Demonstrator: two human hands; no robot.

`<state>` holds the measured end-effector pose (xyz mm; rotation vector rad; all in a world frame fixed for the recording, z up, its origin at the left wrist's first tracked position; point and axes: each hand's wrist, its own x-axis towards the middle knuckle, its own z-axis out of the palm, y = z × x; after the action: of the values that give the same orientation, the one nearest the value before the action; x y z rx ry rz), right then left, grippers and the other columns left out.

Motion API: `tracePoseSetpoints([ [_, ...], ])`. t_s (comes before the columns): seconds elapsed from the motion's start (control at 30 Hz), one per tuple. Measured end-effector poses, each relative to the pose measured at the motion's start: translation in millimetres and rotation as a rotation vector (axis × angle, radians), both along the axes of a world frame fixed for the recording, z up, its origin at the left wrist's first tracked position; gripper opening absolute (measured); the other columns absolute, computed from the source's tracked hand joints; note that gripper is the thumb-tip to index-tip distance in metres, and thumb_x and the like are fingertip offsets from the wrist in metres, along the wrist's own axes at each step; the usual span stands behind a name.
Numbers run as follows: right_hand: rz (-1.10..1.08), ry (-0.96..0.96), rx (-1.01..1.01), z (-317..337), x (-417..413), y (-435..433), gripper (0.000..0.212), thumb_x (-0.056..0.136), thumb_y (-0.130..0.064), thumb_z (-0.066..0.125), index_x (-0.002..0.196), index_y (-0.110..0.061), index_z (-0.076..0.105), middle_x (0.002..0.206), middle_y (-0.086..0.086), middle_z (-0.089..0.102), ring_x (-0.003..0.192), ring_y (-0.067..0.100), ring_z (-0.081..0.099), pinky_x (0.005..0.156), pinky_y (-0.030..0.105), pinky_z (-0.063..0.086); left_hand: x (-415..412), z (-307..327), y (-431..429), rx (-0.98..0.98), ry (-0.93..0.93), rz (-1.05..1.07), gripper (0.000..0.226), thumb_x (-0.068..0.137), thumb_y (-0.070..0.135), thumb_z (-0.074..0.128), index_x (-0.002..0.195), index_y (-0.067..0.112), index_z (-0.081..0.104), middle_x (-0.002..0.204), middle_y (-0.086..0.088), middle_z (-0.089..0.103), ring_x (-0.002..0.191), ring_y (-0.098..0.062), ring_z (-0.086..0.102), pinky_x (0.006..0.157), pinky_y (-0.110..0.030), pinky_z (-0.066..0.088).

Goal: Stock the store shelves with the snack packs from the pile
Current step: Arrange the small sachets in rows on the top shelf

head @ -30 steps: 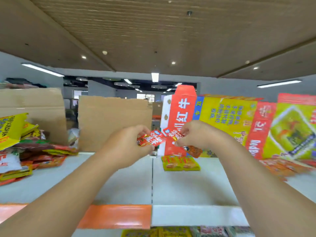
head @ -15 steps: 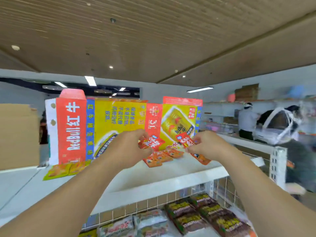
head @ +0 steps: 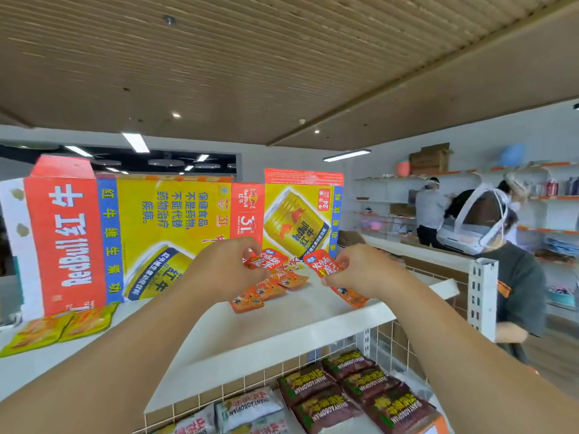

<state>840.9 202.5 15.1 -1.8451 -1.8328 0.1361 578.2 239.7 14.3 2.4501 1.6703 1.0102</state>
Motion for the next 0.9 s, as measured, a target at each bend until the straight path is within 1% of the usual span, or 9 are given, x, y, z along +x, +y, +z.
tracePoseSetpoints([
  [0.17, 0.004, -0.042, -0.027, 5.5, -9.6, 41.2, 0.038, 0.075, -0.051, 0.077, 0.091, -0.016, 0.073, 0.089, 0.005, 0.073, 0.079, 0.019, 0.070, 0.069, 0.030, 0.055, -10.7, 11.3, 38.1, -0.015, -0.027, 0.005, 0.040, 0.078, 0.057, 0.078, 0.111, 0.045, 0.061, 0.115, 0.015, 0.062, 0.088, -0.007, 0.060, 0.073, -0.028, 0.051],
  [0.3, -0.012, -0.126, -0.025, 9.9, -25.0, 82.0, 0.052, 0.077, -0.052, 0.074, 0.104, -0.009, 0.070, 0.102, 0.013, 0.070, 0.091, 0.026, 0.068, 0.075, 0.037, 0.055, -15.4, 19.9, 65.6, -0.044, -0.007, 0.009, 0.041, 0.079, 0.054, 0.078, 0.114, 0.041, 0.063, 0.116, 0.013, 0.064, 0.093, -0.012, 0.062, 0.079, -0.033, 0.056],
  [0.43, -0.022, -0.172, -0.070, 4.4, -35.7, 117.5, 0.042, 0.078, -0.050, 0.073, 0.074, -0.013, 0.055, 0.069, 0.004, 0.053, 0.062, 0.023, 0.055, 0.056, 0.031, 0.040, -11.3, 25.0, 80.4, -0.086, 0.028, 0.021, 0.043, 0.081, 0.054, 0.076, 0.119, 0.038, 0.062, 0.116, 0.012, 0.064, 0.095, -0.014, 0.063, 0.078, -0.031, 0.055],
  [0.53, -0.018, -0.183, -0.113, 1.7, -37.5, 141.1, 0.042, 0.079, -0.048, 0.074, 0.070, -0.014, 0.050, 0.065, 0.003, 0.048, 0.053, 0.019, 0.047, 0.051, 0.027, 0.035, -2.7, 25.0, 92.4, -0.133, 0.040, 0.038, 0.041, 0.081, 0.053, 0.074, 0.116, 0.035, 0.063, 0.090, 0.011, 0.068, 0.076, -0.013, 0.066, 0.077, -0.032, 0.057],
  [0.57, -0.011, -0.217, -0.132, 1.7, -37.2, 149.6, 0.045, 0.079, -0.049, 0.073, 0.067, -0.013, 0.048, 0.065, 0.003, 0.046, 0.053, 0.019, 0.045, 0.050, 0.027, 0.033, 1.9, 26.0, 95.5, -0.138, 0.067, 0.058, 0.043, 0.082, 0.053, 0.073, 0.119, 0.034, 0.063, 0.091, 0.011, 0.065, 0.081, -0.014, 0.065, 0.079, -0.032, 0.056],
  [0.67, 0.037, -0.330, -0.185, 3.1, -36.8, 176.5, 0.049, 0.078, -0.053, 0.071, 0.064, -0.013, 0.045, 0.067, 0.004, 0.043, 0.056, 0.020, 0.042, 0.051, 0.028, 0.031, 18.0, 27.7, 101.9, -0.153, 0.190, 0.154, 0.046, 0.086, 0.053, 0.068, 0.122, 0.024, 0.066, 0.113, 0.003, 0.067, 0.104, -0.022, 0.064, 0.089, -0.037, 0.055],
  [0.73, 0.068, -0.394, -0.203, 4.3, -36.6, 193.6, 0.049, 0.076, -0.056, 0.071, 0.065, -0.014, 0.048, 0.068, 0.003, 0.046, 0.058, 0.021, 0.046, 0.054, 0.029, 0.034, 30.0, 24.7, 108.9, -0.201, 0.235, 0.212, 0.045, 0.087, 0.053, 0.065, 0.113, 0.017, 0.069, 0.113, -0.005, 0.071, 0.101, -0.024, 0.067, 0.084, -0.038, 0.056],
  [0.8, 0.104, -0.453, -0.221, 5.4, -36.2, 207.4, 0.048, 0.072, -0.060, 0.071, 0.069, -0.015, 0.053, 0.072, 0.002, 0.053, 0.064, 0.021, 0.052, 0.057, 0.030, 0.039, 41.8, 17.6, 117.0, -0.240, 0.281, 0.279, 0.047, 0.086, 0.056, 0.063, 0.110, 0.015, 0.066, 0.107, -0.004, 0.069, 0.094, -0.023, 0.064, 0.074, -0.035, 0.053],
  [0.9, 0.171, -0.511, -0.253, 12.2, -33.8, 222.7, 0.048, 0.072, -0.061, 0.071, 0.072, -0.017, 0.054, 0.077, 0.002, 0.057, 0.068, 0.022, 0.057, 0.059, 0.030, 0.043, 58.8, 8.5, 128.8, -0.239, 0.322, 0.360, 0.047, 0.084, 0.059, 0.062, 0.109, 0.018, 0.066, 0.102, -0.001, 0.067, 0.091, -0.023, 0.061, 0.070, -0.031, 0.048],
])
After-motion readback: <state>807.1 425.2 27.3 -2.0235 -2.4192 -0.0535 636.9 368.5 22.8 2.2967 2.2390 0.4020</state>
